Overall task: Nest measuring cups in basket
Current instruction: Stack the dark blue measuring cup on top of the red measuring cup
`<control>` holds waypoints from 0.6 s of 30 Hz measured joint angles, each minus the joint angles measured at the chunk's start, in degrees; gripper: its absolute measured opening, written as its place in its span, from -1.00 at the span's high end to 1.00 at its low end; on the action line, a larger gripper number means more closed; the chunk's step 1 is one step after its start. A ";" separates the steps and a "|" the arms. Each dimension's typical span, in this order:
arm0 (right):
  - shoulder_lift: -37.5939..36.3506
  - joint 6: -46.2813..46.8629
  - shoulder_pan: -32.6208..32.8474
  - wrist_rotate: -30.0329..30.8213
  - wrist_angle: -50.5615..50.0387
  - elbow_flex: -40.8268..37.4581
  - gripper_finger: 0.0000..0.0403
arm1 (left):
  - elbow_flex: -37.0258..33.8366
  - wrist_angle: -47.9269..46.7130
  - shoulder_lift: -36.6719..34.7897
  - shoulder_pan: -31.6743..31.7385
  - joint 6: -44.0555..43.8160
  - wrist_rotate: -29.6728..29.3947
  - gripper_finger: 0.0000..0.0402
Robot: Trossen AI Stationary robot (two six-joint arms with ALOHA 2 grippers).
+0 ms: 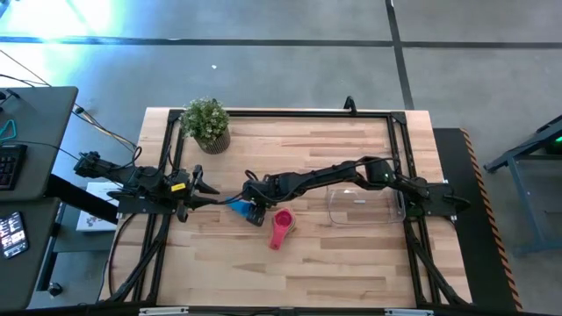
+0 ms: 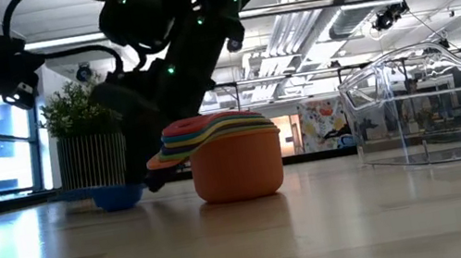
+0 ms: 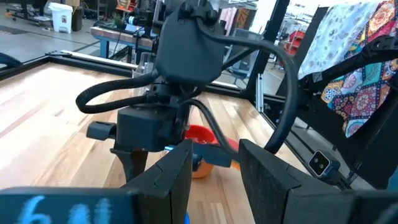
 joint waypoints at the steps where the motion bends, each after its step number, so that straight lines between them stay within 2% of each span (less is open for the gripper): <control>1: 0.02 0.29 0.00 0.02 -0.36 0.00 0.09 | 0.00 -0.02 0.00 0.00 0.00 0.00 0.39; 10: 0.85 1.65 0.00 -0.65 -0.98 0.00 0.14 | 0.00 0.00 -0.01 -0.01 0.00 0.00 0.39; 18: 0.85 1.72 -0.09 -2.01 -1.44 0.00 0.61 | 0.00 -0.02 -0.01 -0.02 0.00 0.00 0.39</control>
